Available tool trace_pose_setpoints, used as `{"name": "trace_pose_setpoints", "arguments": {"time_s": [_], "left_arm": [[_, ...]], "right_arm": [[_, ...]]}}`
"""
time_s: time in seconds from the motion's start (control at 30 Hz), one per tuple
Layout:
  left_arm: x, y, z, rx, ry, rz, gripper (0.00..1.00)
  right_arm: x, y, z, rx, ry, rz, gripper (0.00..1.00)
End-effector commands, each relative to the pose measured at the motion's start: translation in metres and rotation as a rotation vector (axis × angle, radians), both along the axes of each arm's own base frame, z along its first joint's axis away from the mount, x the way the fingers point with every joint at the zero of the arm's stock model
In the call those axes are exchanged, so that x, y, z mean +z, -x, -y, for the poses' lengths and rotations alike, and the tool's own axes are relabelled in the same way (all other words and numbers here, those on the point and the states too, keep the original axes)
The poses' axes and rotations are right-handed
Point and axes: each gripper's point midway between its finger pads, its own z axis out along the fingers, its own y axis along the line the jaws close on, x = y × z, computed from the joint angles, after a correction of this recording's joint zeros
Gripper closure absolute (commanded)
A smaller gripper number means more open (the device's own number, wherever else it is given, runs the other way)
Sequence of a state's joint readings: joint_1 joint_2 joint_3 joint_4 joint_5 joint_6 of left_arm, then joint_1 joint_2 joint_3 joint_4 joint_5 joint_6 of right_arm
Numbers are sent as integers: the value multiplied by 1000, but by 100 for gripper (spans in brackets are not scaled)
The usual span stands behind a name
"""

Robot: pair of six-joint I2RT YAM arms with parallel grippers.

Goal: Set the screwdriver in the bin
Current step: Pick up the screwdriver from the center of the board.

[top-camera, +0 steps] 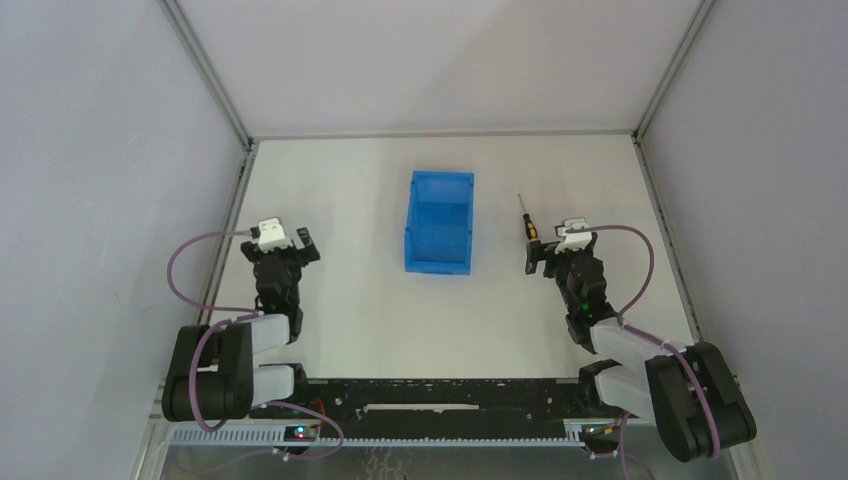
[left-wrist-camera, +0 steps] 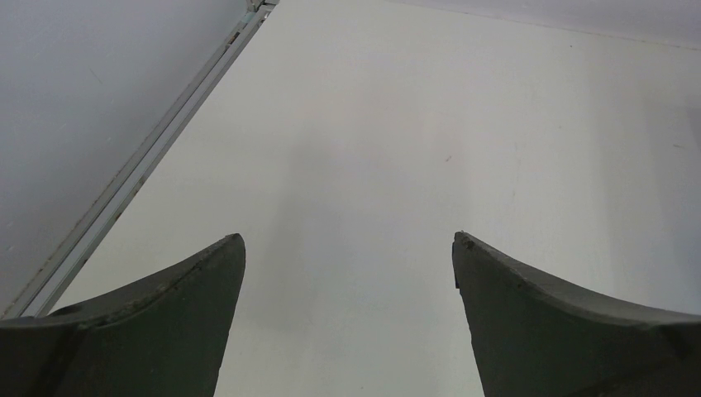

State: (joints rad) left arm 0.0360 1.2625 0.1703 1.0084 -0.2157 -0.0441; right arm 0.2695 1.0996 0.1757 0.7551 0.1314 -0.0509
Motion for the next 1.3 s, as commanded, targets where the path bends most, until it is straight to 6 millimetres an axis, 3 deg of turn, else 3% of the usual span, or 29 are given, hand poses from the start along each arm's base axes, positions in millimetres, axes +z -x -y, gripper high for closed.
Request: {"name": "trace_pose_setpoints", "arguments": {"time_s": [0.0, 0.17, 0.37, 0.67, 0.97, 1.1, 1.27], "left_arm": [[22, -7, -5, 16, -22, 63, 0], [21, -7, -5, 17, -22, 62, 0], [21, -7, -5, 16, -22, 62, 0], [21, -7, -4, 15, -22, 62, 0], [21, -7, -5, 17, -22, 62, 0], [21, -7, -5, 17, -22, 62, 0], [21, -7, -5, 16, -22, 62, 0]], "right_arm": [[34, -10, 3, -38, -8, 6, 0], [69, -7, 0, -21, -27, 28, 0], [129, -7, 5, -71, -81, 29, 0], [193, 2, 13, -123, -99, -35, 0], [262, 13, 22, -137, -110, 7, 0], [273, 15, 24, -139, -101, -3, 0], [271, 14, 24, -141, -97, -17, 0]]}}
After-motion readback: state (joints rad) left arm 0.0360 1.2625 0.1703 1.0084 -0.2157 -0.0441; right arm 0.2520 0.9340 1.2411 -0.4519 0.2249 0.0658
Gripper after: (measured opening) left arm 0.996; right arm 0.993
